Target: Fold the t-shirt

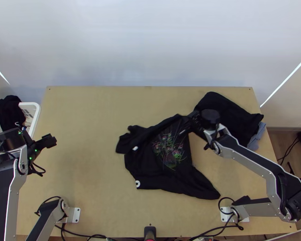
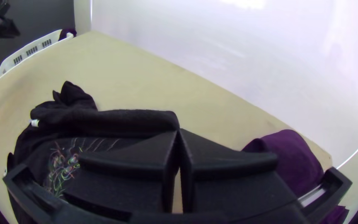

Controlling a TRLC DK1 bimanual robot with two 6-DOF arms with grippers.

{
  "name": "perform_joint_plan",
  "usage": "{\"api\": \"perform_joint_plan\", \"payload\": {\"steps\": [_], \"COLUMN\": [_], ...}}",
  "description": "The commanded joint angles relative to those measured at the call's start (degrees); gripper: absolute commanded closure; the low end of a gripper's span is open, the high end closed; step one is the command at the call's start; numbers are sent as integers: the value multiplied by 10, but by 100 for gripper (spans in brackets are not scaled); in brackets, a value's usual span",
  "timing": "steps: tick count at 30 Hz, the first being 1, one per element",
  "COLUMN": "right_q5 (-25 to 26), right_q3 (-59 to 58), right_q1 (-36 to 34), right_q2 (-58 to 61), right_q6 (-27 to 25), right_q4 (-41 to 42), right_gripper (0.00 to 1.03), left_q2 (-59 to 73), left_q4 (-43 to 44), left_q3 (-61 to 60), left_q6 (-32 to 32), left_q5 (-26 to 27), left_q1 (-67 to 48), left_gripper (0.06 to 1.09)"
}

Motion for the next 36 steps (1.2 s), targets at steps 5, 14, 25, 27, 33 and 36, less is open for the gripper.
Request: {"api": "perform_joint_plan", "payload": {"steps": [5, 14, 25, 27, 33, 36], "right_q5": [13, 67, 144, 165, 228, 257], "right_q3": [-8, -34, -12, 7, 61, 80], "right_q1": [-89, -133, -77, -36, 95, 101], "right_q2": [4, 12, -88, -104, -104, -81], "right_q6": [-10, -43, -111, -119, -118, -118], "right_q4": [31, 65, 79, 71, 1, -8], "right_gripper": [100, 100, 57, 54, 41, 30], "left_q2": [1, 1, 2, 2, 2, 1], "left_q4": [1, 4, 5, 1, 1, 1], "left_q3": [-14, -17, -17, -14, -14, -11], "left_q6": [-3, -1, 11, 15, 30, 36], "left_q5": [2, 1, 0, -1, -5, -6], "left_q1": [-11, -11, -10, -10, -4, -3], "left_gripper": [10, 9, 10, 10, 10, 10]}}
